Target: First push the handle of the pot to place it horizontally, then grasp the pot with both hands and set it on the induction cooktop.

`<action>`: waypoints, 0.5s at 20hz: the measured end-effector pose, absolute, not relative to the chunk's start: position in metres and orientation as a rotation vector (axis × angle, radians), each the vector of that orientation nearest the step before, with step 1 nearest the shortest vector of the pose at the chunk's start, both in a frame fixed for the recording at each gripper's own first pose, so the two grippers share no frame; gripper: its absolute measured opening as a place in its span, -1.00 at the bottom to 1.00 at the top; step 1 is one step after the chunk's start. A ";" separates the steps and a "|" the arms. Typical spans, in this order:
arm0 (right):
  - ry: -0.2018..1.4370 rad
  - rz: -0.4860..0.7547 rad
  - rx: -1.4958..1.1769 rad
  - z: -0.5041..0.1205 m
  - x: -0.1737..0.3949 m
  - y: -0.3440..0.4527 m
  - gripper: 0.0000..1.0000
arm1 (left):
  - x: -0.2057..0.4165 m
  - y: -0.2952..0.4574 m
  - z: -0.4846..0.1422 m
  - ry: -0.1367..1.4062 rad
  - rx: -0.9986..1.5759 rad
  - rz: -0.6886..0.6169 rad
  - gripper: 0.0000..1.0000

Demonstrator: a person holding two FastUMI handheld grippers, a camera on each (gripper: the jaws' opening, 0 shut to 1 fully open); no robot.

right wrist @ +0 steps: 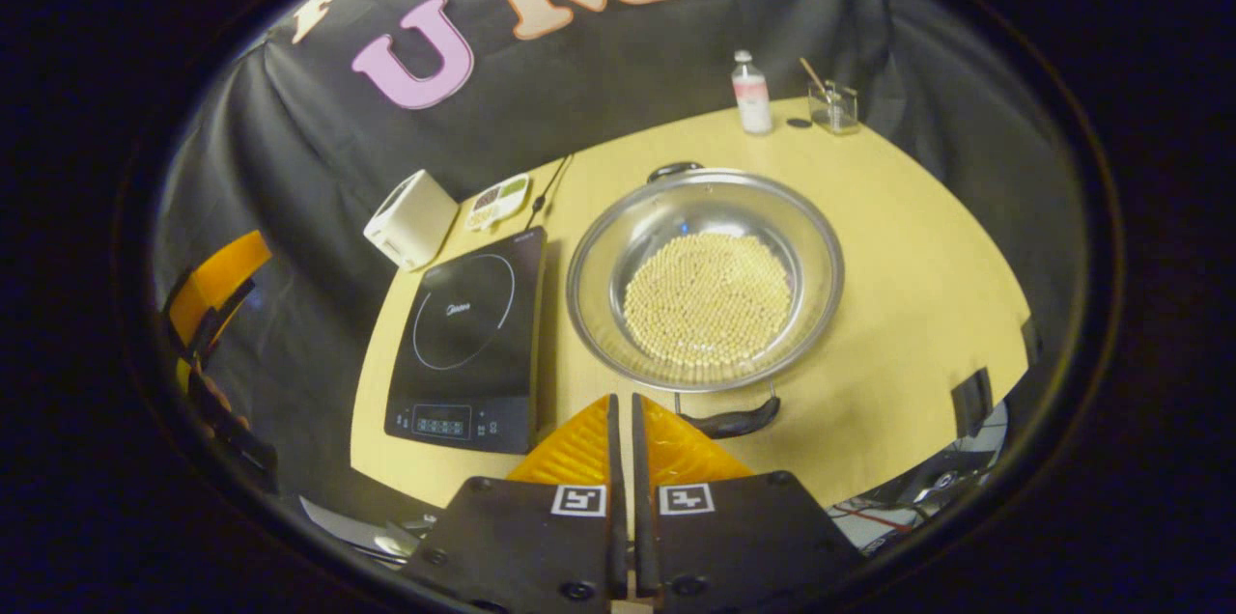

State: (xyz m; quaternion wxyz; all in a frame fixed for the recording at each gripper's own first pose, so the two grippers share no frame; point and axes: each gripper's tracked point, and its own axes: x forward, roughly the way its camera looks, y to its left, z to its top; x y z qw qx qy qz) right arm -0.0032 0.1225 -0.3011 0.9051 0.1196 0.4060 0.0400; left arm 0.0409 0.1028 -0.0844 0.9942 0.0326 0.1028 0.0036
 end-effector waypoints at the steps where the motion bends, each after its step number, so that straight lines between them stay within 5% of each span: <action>1: 0.868 0.087 0.262 -0.309 -0.001 0.122 -0.89 | 0.045 0.102 -0.085 0.212 0.067 0.011 0.92; 10: 1.056 0.123 0.306 -0.353 0.010 0.125 -0.89 | 0.067 0.084 -0.096 0.260 0.064 0.025 0.92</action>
